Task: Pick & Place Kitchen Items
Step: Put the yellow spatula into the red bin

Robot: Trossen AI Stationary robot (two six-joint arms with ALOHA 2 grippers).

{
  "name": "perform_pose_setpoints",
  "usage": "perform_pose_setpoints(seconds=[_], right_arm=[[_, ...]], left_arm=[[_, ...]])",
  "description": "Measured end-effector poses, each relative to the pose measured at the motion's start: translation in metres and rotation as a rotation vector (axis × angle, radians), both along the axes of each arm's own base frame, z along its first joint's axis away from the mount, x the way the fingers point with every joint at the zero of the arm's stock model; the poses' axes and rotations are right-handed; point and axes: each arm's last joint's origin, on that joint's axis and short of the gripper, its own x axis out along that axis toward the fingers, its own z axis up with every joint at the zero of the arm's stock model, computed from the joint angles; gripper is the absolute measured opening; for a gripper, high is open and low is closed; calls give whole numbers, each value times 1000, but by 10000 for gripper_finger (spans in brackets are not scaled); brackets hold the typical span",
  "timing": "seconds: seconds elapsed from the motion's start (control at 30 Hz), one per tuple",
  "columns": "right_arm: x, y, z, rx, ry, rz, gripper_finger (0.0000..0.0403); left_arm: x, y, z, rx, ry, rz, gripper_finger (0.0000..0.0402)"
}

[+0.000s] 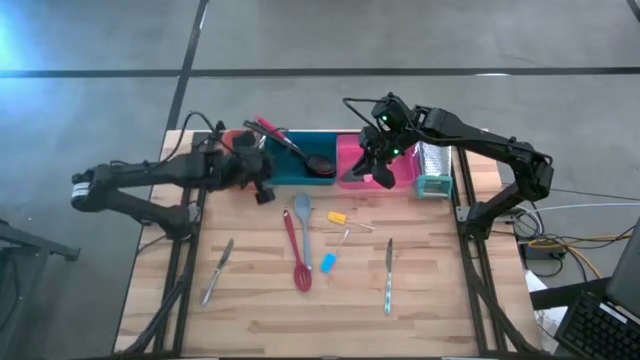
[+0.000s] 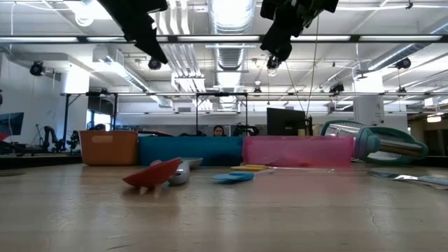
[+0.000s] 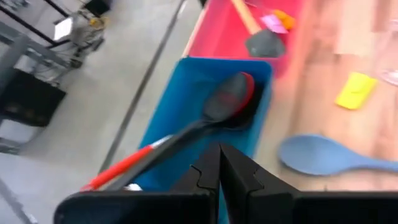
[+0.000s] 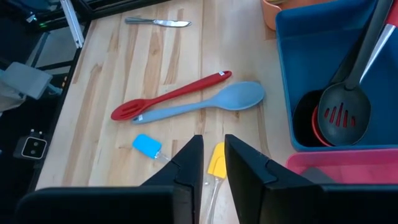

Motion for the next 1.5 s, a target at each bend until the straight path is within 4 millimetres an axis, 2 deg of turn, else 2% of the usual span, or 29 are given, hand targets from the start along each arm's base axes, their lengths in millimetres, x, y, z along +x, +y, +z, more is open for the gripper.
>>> perform_pose_setpoints(seconds=[0.17, 0.4, 0.53, 0.7, 0.83, 1.0, 1.13, 1.23, 1.37, 1.5], right_arm=[[0, 0, 0, -2, -4, 0, 65], [7, 2, -2, -57, -27, 33, 63], [16, 4, -16, -101, 42, 30, 57], [30, 9, -46, -178, 218, 38, 54], [42, 12, -68, -164, 292, 68, 54], [54, 14, -91, -136, 364, 90, 55], [61, 14, -107, -114, 408, 95, 64], [68, 13, -123, -102, 440, 102, 76], [74, 12, -143, -75, 492, 110, 97], [78, 12, -161, 14, 526, 119, 127]], left_arm=[[0, -24, -24, -13, 24, -2, 7], [-4, -51, -69, 15, 21, 30, 7], [-8, -65, -86, 92, -35, 73, 7], [-13, -82, -102, 198, -99, 69, 7], [-16, -86, -109, 205, -97, 50, 11], [-17, -88, -109, 128, -123, 39, 15], [-26, -85, -106, 107, -166, 39, 9], [-35, -81, -108, 80, -240, 38, 7], [-45, -81, -114, 19, -320, -80, 9], [-53, -79, -118, 54, -385, -145, 15]])
